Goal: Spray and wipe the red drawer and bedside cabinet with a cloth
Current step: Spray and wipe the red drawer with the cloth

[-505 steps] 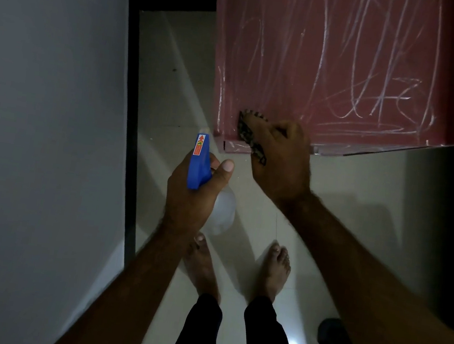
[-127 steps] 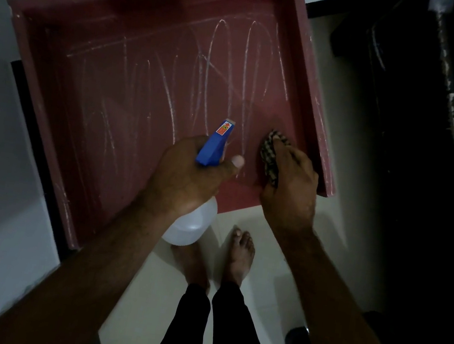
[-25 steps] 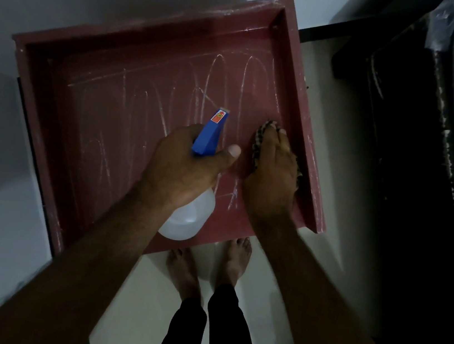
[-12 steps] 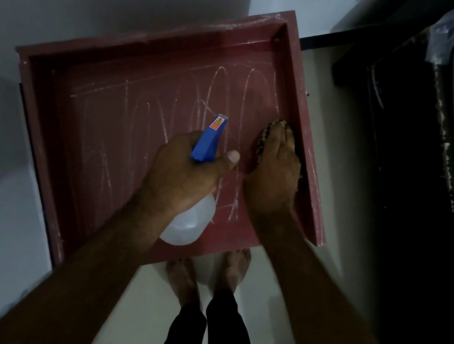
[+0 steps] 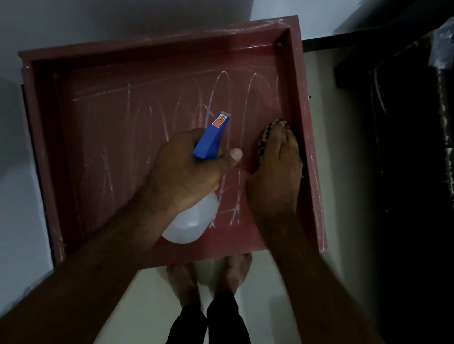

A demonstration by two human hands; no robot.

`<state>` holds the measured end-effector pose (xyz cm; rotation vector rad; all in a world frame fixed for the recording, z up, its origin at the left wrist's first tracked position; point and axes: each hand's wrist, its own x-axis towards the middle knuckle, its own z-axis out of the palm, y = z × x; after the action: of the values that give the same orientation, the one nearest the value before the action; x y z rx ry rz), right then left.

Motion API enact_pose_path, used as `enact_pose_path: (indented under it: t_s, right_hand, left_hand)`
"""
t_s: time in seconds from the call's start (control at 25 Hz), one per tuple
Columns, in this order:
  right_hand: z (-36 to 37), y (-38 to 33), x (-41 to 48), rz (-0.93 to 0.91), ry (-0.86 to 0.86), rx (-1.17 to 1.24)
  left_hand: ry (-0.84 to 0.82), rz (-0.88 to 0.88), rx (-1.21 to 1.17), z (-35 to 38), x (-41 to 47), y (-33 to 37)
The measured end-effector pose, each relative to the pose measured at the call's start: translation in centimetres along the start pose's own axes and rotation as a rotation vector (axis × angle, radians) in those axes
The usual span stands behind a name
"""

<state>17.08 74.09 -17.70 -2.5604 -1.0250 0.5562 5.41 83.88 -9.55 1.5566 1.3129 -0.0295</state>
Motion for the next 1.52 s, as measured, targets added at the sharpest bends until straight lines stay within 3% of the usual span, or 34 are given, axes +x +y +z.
enact_pose_path:
  t_s: [0.2, 0.4, 0.6, 0.88, 1.08, 1.52]
  right_hand:
    - [0.2, -1.2, 2.5, -0.031, 0.022, 0.023]
    - [0.1, -0.1, 0.2, -0.245, -0.052, 0.031]
    - [-0.3, -0.5, 2.8, -0.309, -0.059, 0.029]
    - [0.3, -0.3, 2.1, -0.09, -0.076, -0.036]
    - [0.1, -2.0, 3.7, -0.075, 0.02, -0.008]
    - [0.1, -2.3, 2.9, 0.038, 0.033, -0.071]
  left_hand:
    - [-0.005, 0.018, -0.01, -0.3, 0.1, -0.4]
    - [0.006, 0.011, -0.048, -0.7, 0.4, -0.5]
    - [0.007, 0.01, -0.079, -0.4, 0.8, -0.7]
    - [0.01, 0.0, -0.039, 0.1, 0.8, -0.7]
    - [0.006, 0.008, -0.04, -0.3, 1.1, -0.1]
    - [0.013, -0.003, -0.029, -1.0, 1.2, 0.5]
